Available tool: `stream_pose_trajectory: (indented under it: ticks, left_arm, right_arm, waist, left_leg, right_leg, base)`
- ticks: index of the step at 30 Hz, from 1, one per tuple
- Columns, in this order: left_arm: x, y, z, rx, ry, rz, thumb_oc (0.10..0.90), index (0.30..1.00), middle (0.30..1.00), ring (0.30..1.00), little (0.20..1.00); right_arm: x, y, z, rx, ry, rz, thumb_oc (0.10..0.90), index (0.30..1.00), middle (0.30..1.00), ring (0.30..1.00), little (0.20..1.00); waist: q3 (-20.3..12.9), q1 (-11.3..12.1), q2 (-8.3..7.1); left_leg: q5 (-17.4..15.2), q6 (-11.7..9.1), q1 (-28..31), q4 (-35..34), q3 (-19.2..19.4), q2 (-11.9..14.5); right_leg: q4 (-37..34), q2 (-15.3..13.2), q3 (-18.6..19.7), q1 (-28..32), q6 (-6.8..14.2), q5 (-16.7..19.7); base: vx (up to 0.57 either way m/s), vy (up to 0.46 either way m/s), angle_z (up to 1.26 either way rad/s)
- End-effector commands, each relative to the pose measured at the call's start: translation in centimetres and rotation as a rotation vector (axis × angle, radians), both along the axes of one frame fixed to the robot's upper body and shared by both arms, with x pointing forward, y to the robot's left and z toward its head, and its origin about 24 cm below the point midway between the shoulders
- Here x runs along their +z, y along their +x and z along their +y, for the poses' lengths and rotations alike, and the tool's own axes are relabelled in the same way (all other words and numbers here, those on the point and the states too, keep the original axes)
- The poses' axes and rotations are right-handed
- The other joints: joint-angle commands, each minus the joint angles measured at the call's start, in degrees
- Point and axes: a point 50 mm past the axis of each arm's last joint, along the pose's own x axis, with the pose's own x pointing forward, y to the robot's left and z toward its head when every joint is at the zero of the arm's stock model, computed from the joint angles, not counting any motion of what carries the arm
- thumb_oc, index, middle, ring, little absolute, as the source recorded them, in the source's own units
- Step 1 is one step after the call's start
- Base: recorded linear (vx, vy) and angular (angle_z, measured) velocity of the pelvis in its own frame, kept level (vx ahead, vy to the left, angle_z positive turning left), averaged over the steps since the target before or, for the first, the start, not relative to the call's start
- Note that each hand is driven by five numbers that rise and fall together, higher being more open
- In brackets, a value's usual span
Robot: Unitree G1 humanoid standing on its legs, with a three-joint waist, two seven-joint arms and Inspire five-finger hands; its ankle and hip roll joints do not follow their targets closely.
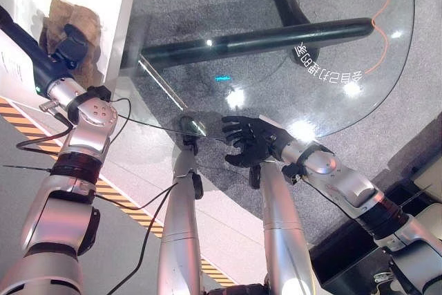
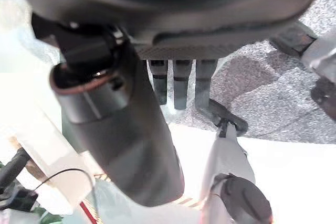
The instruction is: Wipe the table with a cloth and put it in the basket.
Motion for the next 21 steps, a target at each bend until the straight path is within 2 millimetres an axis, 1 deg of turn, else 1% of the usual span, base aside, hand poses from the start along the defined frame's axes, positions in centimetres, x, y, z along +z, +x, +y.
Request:
stream_pose_trajectory:
  ticks: [1,5,9,10,12,15,17,19,20,21]
  left_arm:
    - [2.5,-3.0,3.6,0.229,0.041,-0.175,0.800,0.900,0.900,0.900,0.900]
    - [3.2,-3.5,4.4,0.221,0.047,-0.190,0.800,0.900,0.900,0.900,0.900]
    - [3.5,-4.1,5.3,0.199,0.063,-0.197,0.800,0.900,0.900,0.900,0.900]
    - [3.5,-4.2,5.3,0.197,0.064,-0.197,0.800,0.900,0.900,0.900,0.900]
    - [3.8,-4.4,5.3,0.168,0.073,-0.226,0.800,0.900,0.900,0.900,0.900]
    - [4.1,-4.5,5.1,0.138,0.087,-0.237,0.800,0.900,0.900,0.900,0.900]
    - [4.0,-4.4,4.9,0.089,0.095,-0.228,0.800,0.900,0.900,0.900,0.900]
    - [3.2,-4.2,4.7,0.045,0.115,-0.182,0.800,0.900,0.900,0.900,0.900]
    - [2.9,-4.2,4.6,0.014,0.128,-0.156,0.800,0.900,0.900,0.900,0.900]
    - [1.7,-4.2,4.2,-0.041,0.132,-0.119,0.800,0.900,0.900,0.900,0.900]
  right_arm:
    - [-1.1,-1.9,0.5,0.042,0.037,0.027,0.800,0.900,0.900,0.900,0.900]
    - [-1.8,-2.3,0.7,0.051,0.038,0.048,0.800,0.900,0.900,0.900,0.900]
    - [-2.7,-2.3,0.3,0.032,0.013,0.055,0.800,0.900,0.900,0.900,0.900]
    - [-2.8,-2.3,0.2,0.030,0.010,0.057,0.800,0.900,0.900,0.900,0.900]
    - [-3.4,-2.5,-0.6,0.021,-0.014,0.063,0.800,0.900,0.900,0.900,0.900]
    - [-3.8,-2.7,-0.9,0.012,-0.006,0.080,0.800,0.900,0.900,0.900,0.900]
    - [-4.1,-2.6,-1.0,0.005,-0.007,0.085,0.800,0.900,0.900,0.900,0.900]
    - [-4.6,-2.8,-1.2,-0.008,-0.012,0.093,0.800,0.900,0.900,0.900,0.900]
    - [-4.7,-2.8,-1.5,-0.013,-0.022,0.084,0.800,0.900,0.900,0.900,0.900]
    - [-5.0,-3.0,-1.8,-0.025,-0.026,0.085,0.800,0.900,0.900,0.900,0.900]
  waist:
    - [-1.0,0.4,-0.08]
    - [-1.0,0.8,0.02]
    - [-1.0,1.2,0.09]
    - [-1.0,1.2,0.12]
    - [-1.0,1.3,0.35]
    - [-1.0,1.5,0.43]
    - [-1.0,1.9,0.56]
    - [-1.0,2.2,0.74]
    - [-1.0,2.2,0.75]
    - [-1.0,2.5,0.77]
  left_leg:
    - [-9.3,2.6,2.4,7.2,4.6,-4.7]
    - [-9.7,2.5,6.5,6.4,4.5,-4.8]
    - [-9.9,2.4,11.3,5.2,4.3,-5.3]
    - [-9.9,2.4,11.8,5.1,4.3,-5.4]
    - [-9.9,2.4,15.0,4.0,3.9,-5.5]
    - [-9.8,2.4,17.3,3.2,3.4,-5.6]
    - [-9.3,2.5,19.5,2.0,2.8,-5.9]
    - [-9.6,2.4,22.2,1.4,2.2,-5.9]
    - [-9.1,2.3,23.1,0.6,2.0,-6.0]
    - [-8.9,2.2,25.1,-0.2,1.6,-6.1]
  right_leg:
    - [-13.6,2.4,-1.0,4.9,1.9,7.1]
    - [-14.0,2.1,-1.3,9.1,2.0,6.6]
    - [-15.0,1.6,-2.0,14.2,2.2,6.3]
    - [-15.2,1.6,-2.0,14.7,2.2,6.3]
    - [-15.9,1.4,-1.9,17.9,2.3,6.0]
    - [-16.5,1.3,-2.0,20.2,2.3,5.9]
    - [-17.3,1.4,-2.2,22.3,2.3,6.0]
    - [-17.6,1.5,-2.3,24.9,2.4,5.3]
    - [-18.2,1.5,-2.3,25.8,2.4,5.6]
    - [-18.8,1.6,-2.3,27.8,2.5,5.5]
  base:
    - [-0.04,-0.047,0.03]
    - [-0.04,-0.065,0.02]
    - [-0.05,-0.062,0.02]
    - [-0.05,-0.048,0.06]
    - [-0.03,-0.063,0.08]
    - [-0.03,-0.083,0.05]
    - [-0.07,-0.107,0.02]
    - [-0.05,-0.092,0.03]
    - [-0.06,-0.109,0.01]
    - [-0.07,-0.110,-0.01]
